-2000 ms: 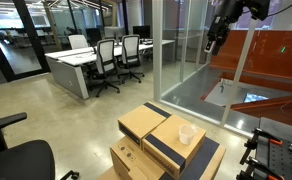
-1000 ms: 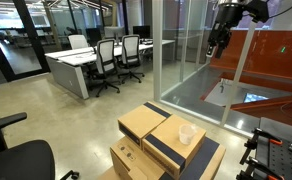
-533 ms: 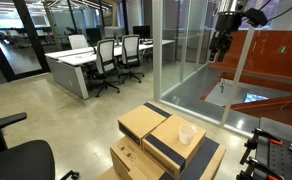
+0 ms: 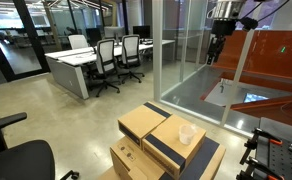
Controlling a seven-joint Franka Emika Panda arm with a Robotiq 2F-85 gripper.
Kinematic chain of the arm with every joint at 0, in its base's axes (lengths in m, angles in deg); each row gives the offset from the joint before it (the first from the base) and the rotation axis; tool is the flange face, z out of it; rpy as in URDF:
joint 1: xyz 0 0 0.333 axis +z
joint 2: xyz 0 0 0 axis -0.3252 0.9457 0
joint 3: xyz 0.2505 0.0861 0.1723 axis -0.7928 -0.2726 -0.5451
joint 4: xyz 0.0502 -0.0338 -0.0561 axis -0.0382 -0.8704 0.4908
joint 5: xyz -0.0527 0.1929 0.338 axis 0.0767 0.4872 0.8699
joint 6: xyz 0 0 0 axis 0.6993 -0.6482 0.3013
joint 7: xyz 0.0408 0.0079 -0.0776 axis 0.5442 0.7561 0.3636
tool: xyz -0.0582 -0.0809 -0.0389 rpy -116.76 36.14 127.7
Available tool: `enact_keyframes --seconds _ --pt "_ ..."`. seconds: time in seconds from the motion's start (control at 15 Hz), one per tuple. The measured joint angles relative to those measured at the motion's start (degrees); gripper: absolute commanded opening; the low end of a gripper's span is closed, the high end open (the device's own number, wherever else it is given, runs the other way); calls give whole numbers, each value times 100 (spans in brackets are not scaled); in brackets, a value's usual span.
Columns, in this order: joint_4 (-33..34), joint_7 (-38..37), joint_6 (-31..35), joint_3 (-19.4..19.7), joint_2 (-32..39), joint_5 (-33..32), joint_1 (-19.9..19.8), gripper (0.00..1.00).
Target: Twist the water jug around
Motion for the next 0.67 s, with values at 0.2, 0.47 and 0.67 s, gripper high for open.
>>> enact_keyframes --seconds 0.2,0.47,0.67 --pt "6 56 188 1 222 -20 0 100" --pt "6 56 339 5 551 -82 -5 100" --pt "7 56 406 17 738 -132 -26 100"
